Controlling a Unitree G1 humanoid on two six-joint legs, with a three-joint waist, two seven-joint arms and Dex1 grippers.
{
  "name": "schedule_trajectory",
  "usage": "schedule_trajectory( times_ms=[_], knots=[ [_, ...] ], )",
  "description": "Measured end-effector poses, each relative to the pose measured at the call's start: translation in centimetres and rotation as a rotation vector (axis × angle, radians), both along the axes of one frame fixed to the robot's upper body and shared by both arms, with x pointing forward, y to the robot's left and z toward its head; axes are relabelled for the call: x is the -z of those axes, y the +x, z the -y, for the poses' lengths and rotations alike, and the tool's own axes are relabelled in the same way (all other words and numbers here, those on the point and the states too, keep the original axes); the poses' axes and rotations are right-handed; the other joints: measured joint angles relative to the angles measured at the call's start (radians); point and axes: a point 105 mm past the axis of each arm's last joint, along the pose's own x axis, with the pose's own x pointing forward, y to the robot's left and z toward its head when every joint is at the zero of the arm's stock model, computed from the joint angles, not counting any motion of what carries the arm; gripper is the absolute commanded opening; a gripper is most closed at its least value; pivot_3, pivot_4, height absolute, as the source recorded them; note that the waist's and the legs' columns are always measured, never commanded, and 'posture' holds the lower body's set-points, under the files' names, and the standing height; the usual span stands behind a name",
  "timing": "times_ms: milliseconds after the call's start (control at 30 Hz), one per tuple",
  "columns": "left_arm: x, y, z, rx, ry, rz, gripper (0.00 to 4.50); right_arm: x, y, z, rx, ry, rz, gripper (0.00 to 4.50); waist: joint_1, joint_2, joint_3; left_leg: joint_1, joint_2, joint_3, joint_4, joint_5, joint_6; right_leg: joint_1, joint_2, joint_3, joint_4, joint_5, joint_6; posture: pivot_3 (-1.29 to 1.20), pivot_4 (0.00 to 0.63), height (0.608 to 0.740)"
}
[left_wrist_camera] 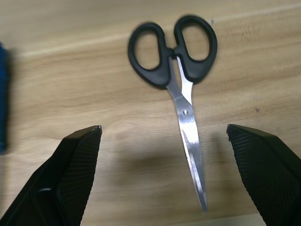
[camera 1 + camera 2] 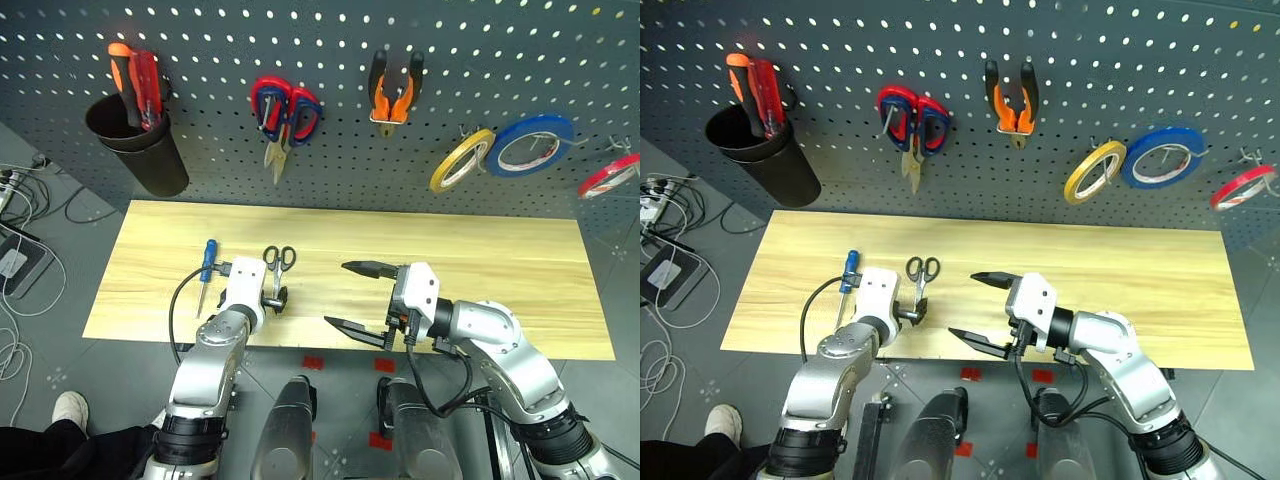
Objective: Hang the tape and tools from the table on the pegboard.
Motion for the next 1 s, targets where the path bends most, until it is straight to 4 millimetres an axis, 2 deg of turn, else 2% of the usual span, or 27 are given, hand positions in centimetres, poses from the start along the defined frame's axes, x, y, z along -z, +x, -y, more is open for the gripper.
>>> schedule_trajectory(
  times_ms=[267,367,800,1000],
  knots=[
    [-0.3,0.4,0.3,0.020,-0.011,-0.001,4.50,-0.1,0.2,0.0,0.003,-0.011,0.001,4.46,0.000,0.001,0.028,0.000,0.001,0.001,0.000,0.000,0.000,-0.001,0.000,0.000,0.000,0.000,0.000,0.08,0.521,0.740],
    [-0.3,0.4,0.4,0.023,-0.015,-0.002,3.93,-0.2,0.3,0.0,0.002,-0.014,0.009,4.50,0.000,0.000,0.032,0.000,0.001,0.001,0.000,0.000,0.000,-0.001,0.000,0.000,0.000,0.000,0.000,0.07,0.524,0.740],
    [-0.7,0.5,0.1,0.010,-0.032,0.007,0.17,0.2,0.8,0.2,0.014,-0.030,0.000,4.50,0.000,0.001,0.042,0.000,0.002,0.001,-0.001,0.000,-0.001,-0.001,0.000,0.000,-0.001,0.000,0.000,0.08,0.522,0.740],
    [-0.7,0.6,0.1,0.010,-0.031,0.008,0.16,0.7,1.2,0.4,0.027,-0.040,-0.014,4.50,0.000,0.002,0.042,0.000,0.002,0.000,-0.002,0.001,-0.001,-0.001,0.000,0.000,-0.001,0.000,0.000,0.09,0.498,0.740]
  ],
)
